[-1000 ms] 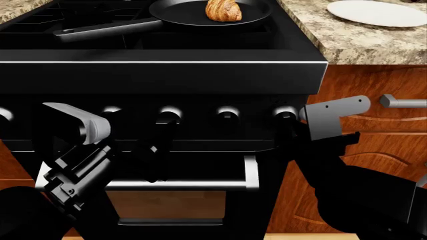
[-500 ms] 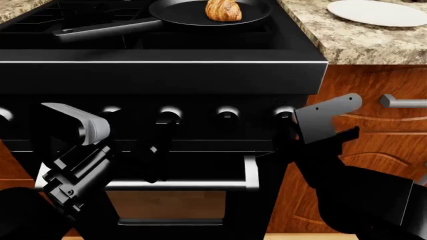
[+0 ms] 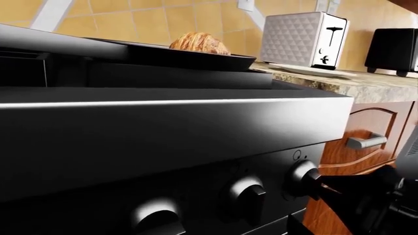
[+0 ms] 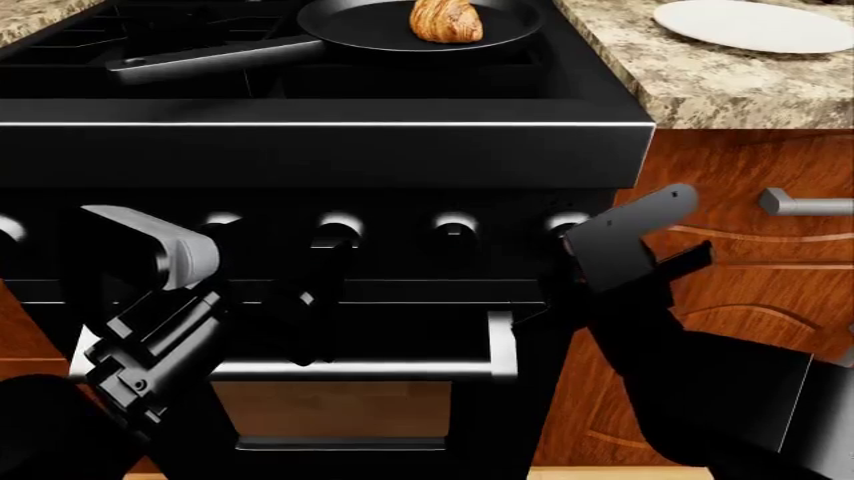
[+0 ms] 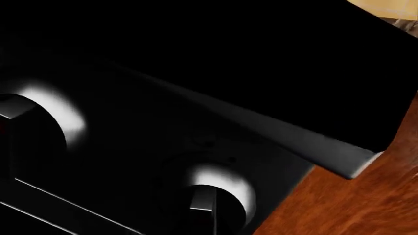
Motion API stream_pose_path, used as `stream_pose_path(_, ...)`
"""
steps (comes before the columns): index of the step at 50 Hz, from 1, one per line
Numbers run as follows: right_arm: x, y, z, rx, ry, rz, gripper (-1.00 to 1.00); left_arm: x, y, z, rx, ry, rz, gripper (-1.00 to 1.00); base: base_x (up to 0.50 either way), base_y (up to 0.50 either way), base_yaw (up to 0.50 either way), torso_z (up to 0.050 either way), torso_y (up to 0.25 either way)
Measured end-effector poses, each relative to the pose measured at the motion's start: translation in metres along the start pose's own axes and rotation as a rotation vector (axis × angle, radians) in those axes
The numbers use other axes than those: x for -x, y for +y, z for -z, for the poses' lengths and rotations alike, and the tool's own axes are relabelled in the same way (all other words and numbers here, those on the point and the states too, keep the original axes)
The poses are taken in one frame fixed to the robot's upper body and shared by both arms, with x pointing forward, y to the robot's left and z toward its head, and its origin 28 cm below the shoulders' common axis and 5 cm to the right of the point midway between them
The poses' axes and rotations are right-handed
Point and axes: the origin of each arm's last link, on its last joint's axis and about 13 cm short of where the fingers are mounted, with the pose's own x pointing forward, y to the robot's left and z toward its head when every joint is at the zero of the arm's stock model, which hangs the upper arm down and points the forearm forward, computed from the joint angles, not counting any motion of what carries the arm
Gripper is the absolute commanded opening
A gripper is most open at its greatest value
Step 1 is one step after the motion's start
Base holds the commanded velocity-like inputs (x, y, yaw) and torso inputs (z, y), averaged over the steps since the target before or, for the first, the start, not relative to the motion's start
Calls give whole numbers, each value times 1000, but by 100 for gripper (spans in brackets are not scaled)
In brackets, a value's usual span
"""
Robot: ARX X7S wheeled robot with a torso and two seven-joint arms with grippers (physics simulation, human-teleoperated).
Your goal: Pick the croissant and place it on the pan. Then turn on the stove to warm the croissant.
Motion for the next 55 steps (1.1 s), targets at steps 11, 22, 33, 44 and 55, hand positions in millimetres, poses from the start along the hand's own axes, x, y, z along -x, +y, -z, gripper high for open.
stream_pose_path(11, 0, 0, -1, 59, 1, 1, -100, 0, 0, 0, 1, -1, -1, 100, 0, 0, 0, 0, 0)
stream_pose_path(22, -1, 0, -1, 100, 0, 1, -100, 1, -1, -1, -1, -4, -2, 100, 0, 0, 0, 0, 0)
stream_pose_path(33, 0, -1, -1, 126, -1, 2, -100, 2, -1, -2, -3, -5, 0, 100, 0, 0, 0, 0, 0)
stream_pose_path(44, 7, 3, -3, 110, -8, -32, 100, 4, -3, -3, -8, -6, 2, 100, 0, 0, 0, 0, 0)
stream_pose_path(55, 22, 7, -4, 87, -13, -54, 100, 7, -6, -4, -14, -9, 5, 100, 0, 0, 0, 0, 0)
